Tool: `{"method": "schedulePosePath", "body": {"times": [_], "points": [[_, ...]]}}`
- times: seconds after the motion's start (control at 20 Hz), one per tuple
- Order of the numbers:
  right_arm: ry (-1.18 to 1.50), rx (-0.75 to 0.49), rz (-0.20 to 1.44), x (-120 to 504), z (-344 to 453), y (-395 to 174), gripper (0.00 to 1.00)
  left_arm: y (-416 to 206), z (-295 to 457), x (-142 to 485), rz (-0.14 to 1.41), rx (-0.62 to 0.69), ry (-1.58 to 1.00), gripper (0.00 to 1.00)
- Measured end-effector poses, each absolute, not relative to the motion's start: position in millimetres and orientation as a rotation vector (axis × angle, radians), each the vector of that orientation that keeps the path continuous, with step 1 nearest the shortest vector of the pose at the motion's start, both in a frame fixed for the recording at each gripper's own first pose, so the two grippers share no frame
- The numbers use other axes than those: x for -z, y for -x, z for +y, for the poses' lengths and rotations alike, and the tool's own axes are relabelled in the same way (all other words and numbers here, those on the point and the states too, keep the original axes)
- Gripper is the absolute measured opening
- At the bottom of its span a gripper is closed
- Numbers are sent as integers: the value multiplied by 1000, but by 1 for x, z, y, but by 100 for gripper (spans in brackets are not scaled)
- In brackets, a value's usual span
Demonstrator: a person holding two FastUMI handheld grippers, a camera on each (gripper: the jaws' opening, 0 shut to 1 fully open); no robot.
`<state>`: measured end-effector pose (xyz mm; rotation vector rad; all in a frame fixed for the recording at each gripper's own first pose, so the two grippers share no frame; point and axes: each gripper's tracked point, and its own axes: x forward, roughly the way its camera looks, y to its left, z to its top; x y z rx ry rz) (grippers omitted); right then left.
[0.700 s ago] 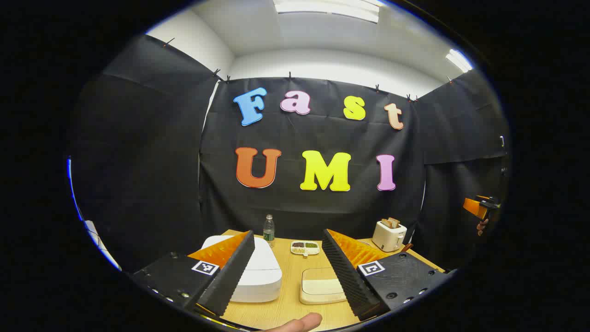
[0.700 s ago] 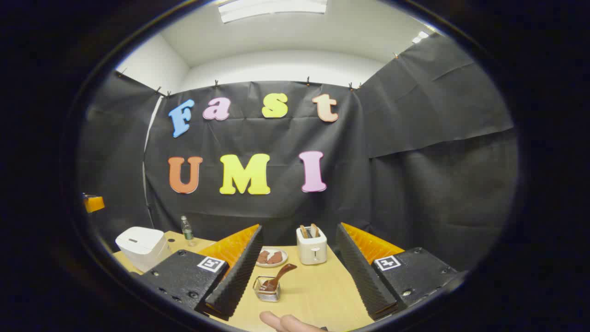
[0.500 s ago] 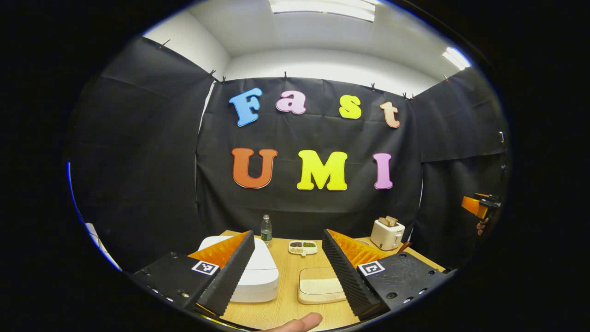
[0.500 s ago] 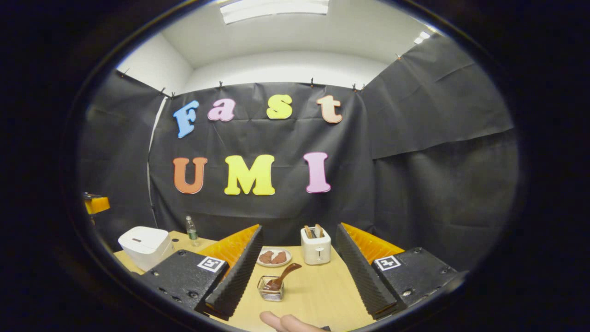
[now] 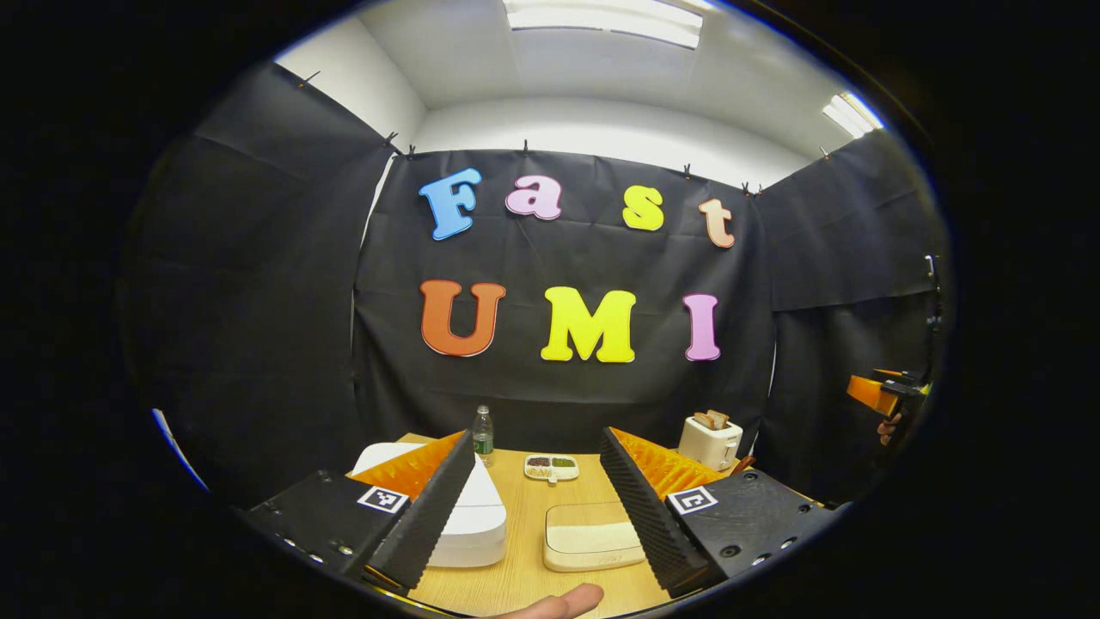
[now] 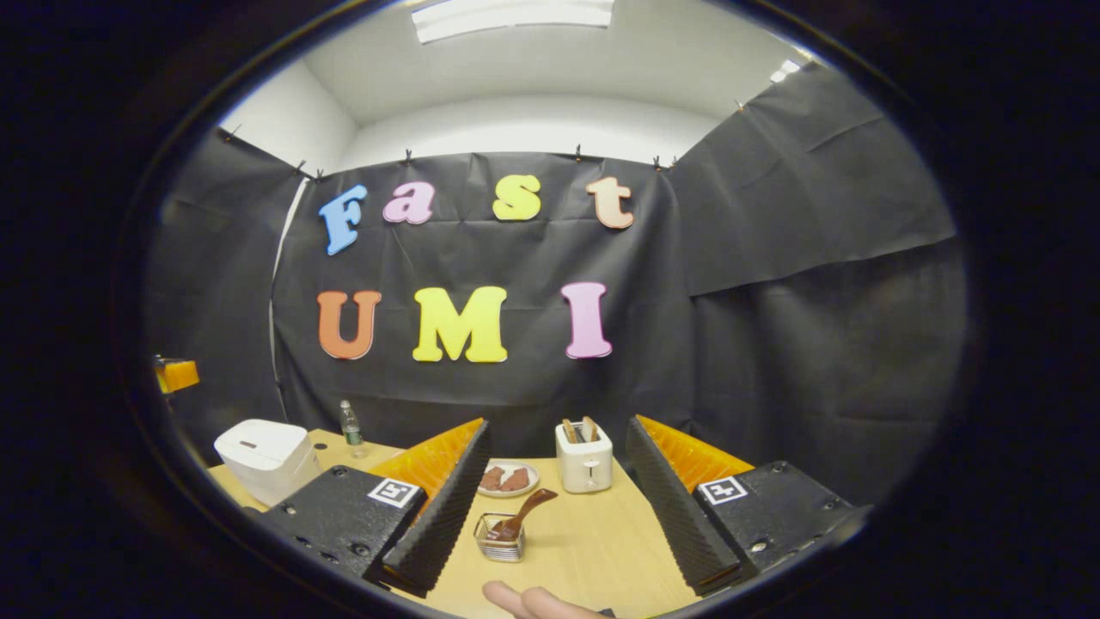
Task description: Close the left gripper, press the button to open the rice cooker; take a wooden spoon from the chopstick holder with the right hand, scoop a spoonful of rice and pour it into the rice cooker, then put the wooden spoon back into the chopstick holder.
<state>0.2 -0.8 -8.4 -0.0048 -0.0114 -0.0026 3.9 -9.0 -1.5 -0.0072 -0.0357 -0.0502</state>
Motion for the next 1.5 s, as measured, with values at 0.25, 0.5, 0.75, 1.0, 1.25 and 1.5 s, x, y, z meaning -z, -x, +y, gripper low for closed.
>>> {"method": "schedulePosePath", "body": {"times": [0.25,0.5,0.75,1.0,1.25,1.5], "points": [[-9,-2,-7,13,-3,-4,96,-12,3,11,-11,22,-22,94],[-13,-3,-36,11,-8,-2,96,-23,10,16,-3,23,-23,94],[-24,-20,-33,25,-10,-1,100,-47,24,31,41,10,-13,94],[-31,-63,-22,39,5,-7,100,-79,62,61,131,-96,-35,94],[-30,-63,-8,56,2,-12,96,-108,86,98,254,-128,7,62],[-43,-68,-9,64,0,-12,96,-124,111,146,419,-169,-33,10]]}}
